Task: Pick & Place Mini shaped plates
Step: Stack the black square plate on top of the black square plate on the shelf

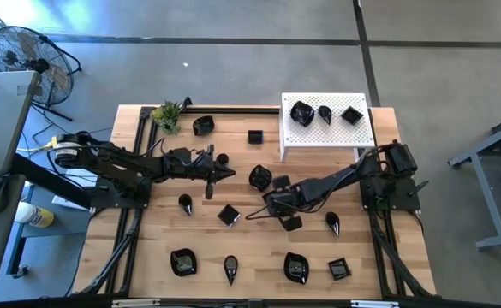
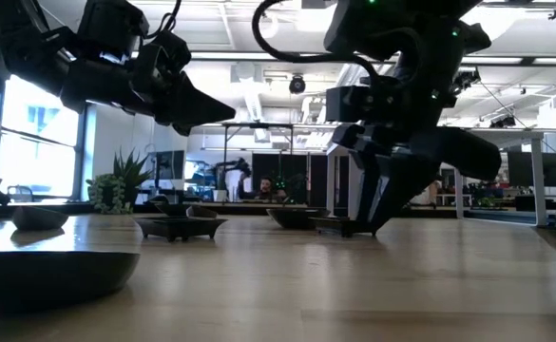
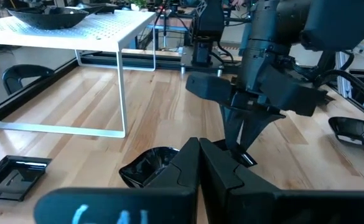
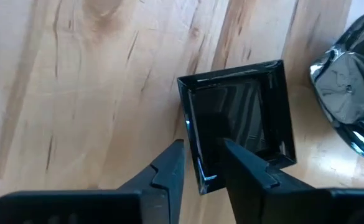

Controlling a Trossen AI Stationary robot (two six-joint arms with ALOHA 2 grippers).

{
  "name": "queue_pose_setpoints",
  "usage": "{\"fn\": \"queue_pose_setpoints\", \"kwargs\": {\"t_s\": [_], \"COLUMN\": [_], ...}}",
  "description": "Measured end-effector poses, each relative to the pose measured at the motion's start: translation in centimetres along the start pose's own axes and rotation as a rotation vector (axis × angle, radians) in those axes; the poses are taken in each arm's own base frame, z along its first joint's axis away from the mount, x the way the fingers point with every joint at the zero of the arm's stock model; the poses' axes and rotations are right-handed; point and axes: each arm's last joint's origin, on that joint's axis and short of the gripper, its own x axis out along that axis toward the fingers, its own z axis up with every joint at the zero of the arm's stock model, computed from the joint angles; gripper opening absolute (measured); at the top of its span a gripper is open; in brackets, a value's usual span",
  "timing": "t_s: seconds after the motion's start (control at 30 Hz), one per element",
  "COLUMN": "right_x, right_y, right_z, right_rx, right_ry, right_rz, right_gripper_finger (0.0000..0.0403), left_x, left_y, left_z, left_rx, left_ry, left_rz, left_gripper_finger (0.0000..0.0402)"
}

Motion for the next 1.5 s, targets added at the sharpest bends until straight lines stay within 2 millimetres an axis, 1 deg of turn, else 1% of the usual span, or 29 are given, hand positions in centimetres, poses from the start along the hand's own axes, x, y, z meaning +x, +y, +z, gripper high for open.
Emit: {"fn": "queue_pose_setpoints", "kwargs": {"t_s": [0.13,0.23,0.37,0.53,0.7,0.83,0.93,1.0,1.1,1.23,1.33,1.4,1.5], "right_x": [0.6,1.1,1.1,0.2,-1.8,-4.6,-7.4,-9.6,-13.0,-18.1,-21.4,-22.9,-24.2], "right_y": [0.1,0.2,0.2,0.3,0.7,0.9,0.8,0.5,-0.4,-2.7,-5.3,-7.2,-9.9], "right_z": [-0.1,-0.1,-0.1,0.1,0.5,0.8,0.8,0.3,-1.2,-3.9,-6.5,-8.2,-10.5], "right_rx": [-0.023,-0.038,-0.038,-0.018,0.075,0.204,0.314,0.390,0.479,0.583,0.691,0.777,0.882], "right_ry": [0.010,0.020,0.021,-0.006,-0.070,-0.148,-0.219,-0.263,-0.280,-0.199,-0.096,-0.017,0.075], "right_rz": [0.003,0.006,0.003,-0.003,0.004,0.031,0.027,-0.007,-0.067,-0.216,-0.347,-0.411,-0.487], "right_gripper_finger": [0.0084,0.0066,0.0038,0.0006,0.0004,0.0002,0.0003,0.0007,0.0010,0.0010,0.0011,0.0011,0.0011], "left_x": [0.0,0.0,0.0,0.0,0.0,0.0,0.0,0.0,0.0,0.0,0.0,0.0,0.0], "left_y": [0.0,0.0,0.0,0.0,0.0,0.0,-0.1,-0.1,-0.1,-0.1,-0.1,-0.1,-0.1], "left_z": [0.0,0.0,0.0,0.0,0.0,0.0,0.0,0.0,0.0,0.0,0.0,0.0,0.0], "left_rx": [0.001,0.002,0.002,0.002,0.002,-0.001,-0.001,-0.001,-0.011,-0.024,-0.024,-0.024,-0.024], "left_ry": [0.000,0.000,0.000,-0.001,0.000,0.000,0.000,0.001,0.001,0.001,0.001,0.001,0.001], "left_rz": [-0.001,-0.001,-0.002,-0.002,-0.002,-0.011,-0.028,-0.029,-0.030,-0.040,-0.045,-0.045,-0.045], "left_gripper_finger": [0.0001,0.0001,0.0001,0.0001,0.0001,0.0001,0.0001,0.0001,0.0001,0.0001,0.0001,0.0001,0.0001]}}
